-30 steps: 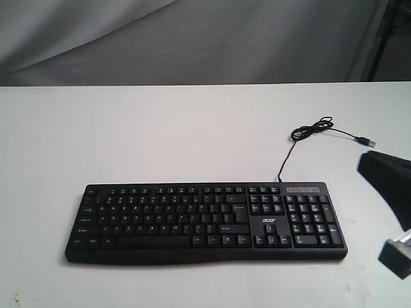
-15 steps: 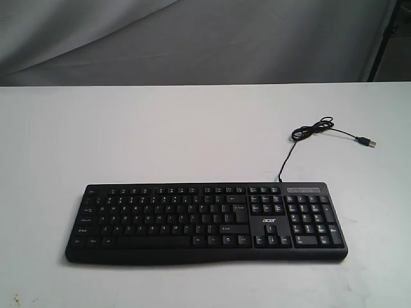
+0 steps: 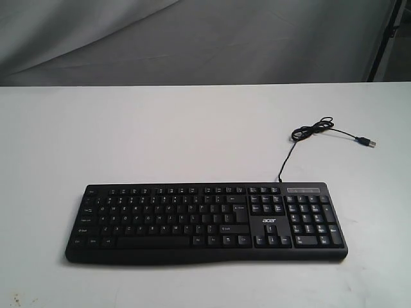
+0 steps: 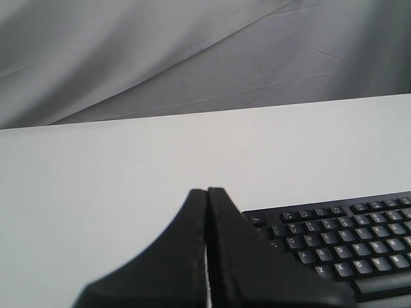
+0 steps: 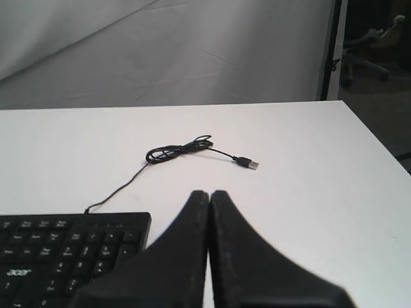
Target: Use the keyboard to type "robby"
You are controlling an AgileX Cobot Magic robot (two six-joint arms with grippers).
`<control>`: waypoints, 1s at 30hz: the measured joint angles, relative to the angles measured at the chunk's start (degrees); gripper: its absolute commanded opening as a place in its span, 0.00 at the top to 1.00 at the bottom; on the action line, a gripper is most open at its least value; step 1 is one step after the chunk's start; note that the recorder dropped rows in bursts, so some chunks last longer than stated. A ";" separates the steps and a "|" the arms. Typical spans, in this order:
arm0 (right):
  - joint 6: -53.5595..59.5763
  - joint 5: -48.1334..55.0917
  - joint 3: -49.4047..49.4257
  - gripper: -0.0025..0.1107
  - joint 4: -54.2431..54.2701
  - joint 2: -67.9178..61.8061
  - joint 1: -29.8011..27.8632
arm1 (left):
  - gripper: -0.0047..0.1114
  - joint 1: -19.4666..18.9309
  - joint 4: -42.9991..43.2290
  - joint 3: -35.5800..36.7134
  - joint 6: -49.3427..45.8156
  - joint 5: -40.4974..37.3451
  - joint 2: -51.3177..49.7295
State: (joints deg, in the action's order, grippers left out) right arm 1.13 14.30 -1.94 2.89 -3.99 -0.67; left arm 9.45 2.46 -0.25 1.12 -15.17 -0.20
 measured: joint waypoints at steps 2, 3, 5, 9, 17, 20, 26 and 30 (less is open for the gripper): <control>0.00 -0.66 1.33 0.98 -1.70 0.00 0.00 | 0.96 0.00 0.00 0.00 0.00 0.00 0.00; 0.00 -0.64 1.61 0.98 -2.41 0.00 0.00 | 0.96 0.00 0.00 0.00 0.00 0.00 0.00; 0.00 0.41 1.73 0.98 -3.22 0.00 0.00 | 0.96 0.00 0.00 0.00 0.00 0.00 0.00; 0.00 1.21 1.73 0.98 -3.57 0.00 0.00 | 0.96 0.00 0.00 0.00 0.00 0.00 0.00; -0.05 1.43 1.73 0.98 -3.57 0.00 0.00 | 0.96 0.00 0.00 0.00 0.00 0.00 0.00; -0.05 1.55 1.73 0.98 -3.57 0.00 0.00 | 0.96 0.00 0.00 0.00 0.00 0.00 0.00; -0.05 1.55 1.73 0.98 -3.57 0.00 0.00 | 0.96 0.00 0.00 0.00 0.00 0.00 0.00; -0.15 1.55 1.73 0.98 -3.57 0.00 0.00 | 0.96 0.00 0.00 0.00 0.00 0.00 0.00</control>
State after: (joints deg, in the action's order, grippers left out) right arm 0.97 15.84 -0.21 -0.68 -3.99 -0.67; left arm 9.45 2.46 -0.25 1.12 -15.17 -0.20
